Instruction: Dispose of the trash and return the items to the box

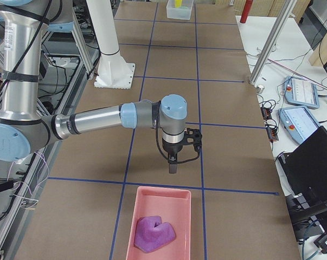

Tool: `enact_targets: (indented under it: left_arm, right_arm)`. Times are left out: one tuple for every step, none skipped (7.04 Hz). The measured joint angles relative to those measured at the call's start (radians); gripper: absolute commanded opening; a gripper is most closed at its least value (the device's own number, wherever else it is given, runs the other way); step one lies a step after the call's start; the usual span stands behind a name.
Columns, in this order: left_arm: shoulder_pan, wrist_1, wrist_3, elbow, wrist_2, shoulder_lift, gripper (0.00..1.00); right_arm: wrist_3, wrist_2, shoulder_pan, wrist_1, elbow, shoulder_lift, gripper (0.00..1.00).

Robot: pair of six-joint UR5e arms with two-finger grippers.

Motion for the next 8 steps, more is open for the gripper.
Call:
enact_targets:
  left_arm:
    - [0.000, 0.000, 0.000, 0.000, 0.000, 0.000, 0.98]
    - [0.000, 0.000, -0.001, 0.000, 0.000, 0.000, 0.98]
    - [0.000, 0.000, -0.001, 0.000, 0.000, 0.000, 0.98]
    - [0.000, 0.000, -0.001, 0.000, 0.000, -0.001, 0.98]
    - [0.000, 0.000, -0.001, 0.000, 0.000, -0.001, 0.98]
    - [0.000, 0.000, 0.000, 0.001, 0.000, -0.001, 0.98]
    - [0.000, 0.000, 0.001, 0.002, 0.000, 0.001, 0.98]
    - [0.000, 0.000, 0.001, 0.003, 0.001, 0.001, 0.98]
  right_arm:
    - [-0.001, -0.002, 0.000, 0.007, 0.001, 0.005, 1.00]
    - [-0.001, 0.000, 0.000, 0.010, 0.004, 0.007, 1.00]
    - [-0.001, 0.001, 0.000, 0.011, 0.009, 0.008, 1.00]
    - [-0.002, 0.002, 0.000, 0.012, 0.013, 0.009, 1.00]
    - [-0.002, 0.003, 0.000, 0.012, 0.015, 0.010, 1.00]
    - [-0.003, 0.005, 0.000, 0.012, 0.022, 0.010, 1.00]
    - [-0.002, 0.008, 0.000, 0.011, 0.035, 0.009, 1.00]
    - [-0.002, 0.010, 0.000, 0.011, 0.045, 0.006, 1.00]
